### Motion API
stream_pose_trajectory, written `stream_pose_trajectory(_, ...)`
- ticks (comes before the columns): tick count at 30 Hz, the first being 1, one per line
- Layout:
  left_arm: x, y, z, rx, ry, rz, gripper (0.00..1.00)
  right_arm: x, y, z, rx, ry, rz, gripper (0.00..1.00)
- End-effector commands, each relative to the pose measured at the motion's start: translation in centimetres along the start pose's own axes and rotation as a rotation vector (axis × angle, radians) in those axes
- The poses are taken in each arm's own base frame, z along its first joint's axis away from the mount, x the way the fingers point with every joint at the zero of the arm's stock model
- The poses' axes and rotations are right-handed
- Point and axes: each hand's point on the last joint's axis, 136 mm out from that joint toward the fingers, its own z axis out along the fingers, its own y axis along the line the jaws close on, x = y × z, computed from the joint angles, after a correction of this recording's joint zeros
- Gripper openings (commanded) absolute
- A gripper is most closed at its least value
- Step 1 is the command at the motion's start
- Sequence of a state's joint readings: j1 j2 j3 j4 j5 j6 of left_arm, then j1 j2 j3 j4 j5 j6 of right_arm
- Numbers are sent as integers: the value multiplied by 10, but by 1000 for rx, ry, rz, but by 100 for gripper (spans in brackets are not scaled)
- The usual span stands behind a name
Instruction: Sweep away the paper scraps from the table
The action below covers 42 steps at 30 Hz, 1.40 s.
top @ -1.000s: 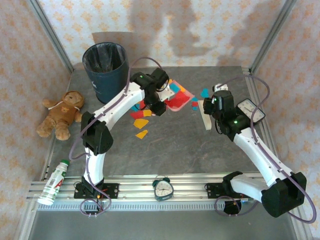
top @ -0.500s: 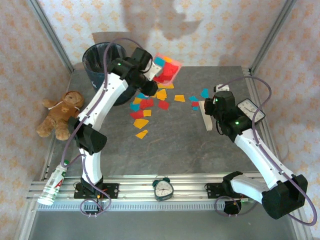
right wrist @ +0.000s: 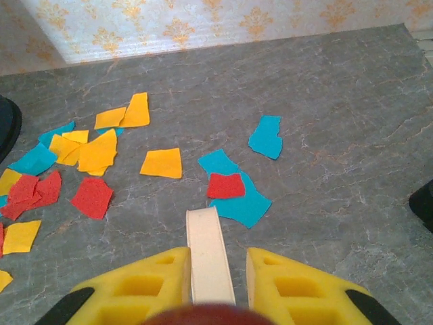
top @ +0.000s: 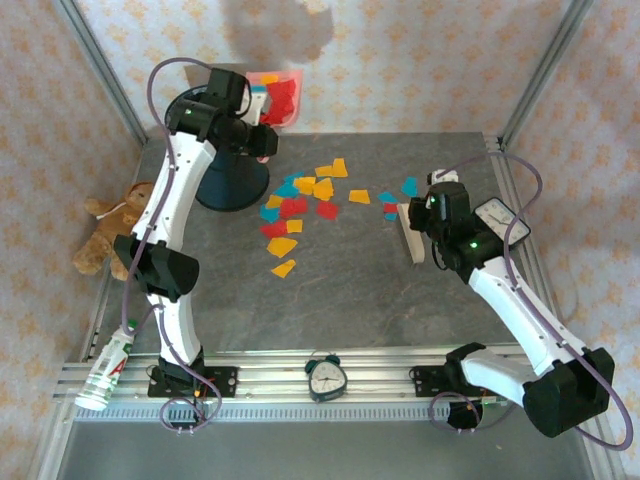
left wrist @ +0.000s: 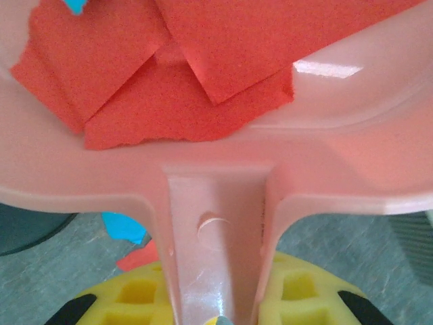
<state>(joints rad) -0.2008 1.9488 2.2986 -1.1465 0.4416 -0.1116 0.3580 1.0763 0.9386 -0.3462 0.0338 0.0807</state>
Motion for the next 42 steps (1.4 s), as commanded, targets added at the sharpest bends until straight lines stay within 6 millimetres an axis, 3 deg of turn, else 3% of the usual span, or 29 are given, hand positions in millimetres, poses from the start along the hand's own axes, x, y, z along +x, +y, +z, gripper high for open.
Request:
stream_pose_trajectory(1, -30, -9, -23, 92, -125, -94, 0, -6, 1, -2, -4, -11, 25, 0)
stream_pose_trajectory(11, -66, 18, -21, 237, -229, -347, 0, -2, 0, 0, -2, 7, 28, 0)
stream_pose_trajectory(13, -72, 19, -33, 270, -268, -376, 0, -2, 0, -1, 0, 8, 27, 0)
stream_pose_trajectory(20, -89, 35, -30, 384, -328, -540, 0, 0, 0, 0, 0, 14, 26, 0)
stream_pose_trajectory(42, -131, 44, -41, 865, -491, -930, 0, 7, -1, 3, -1, 30, 27, 0)
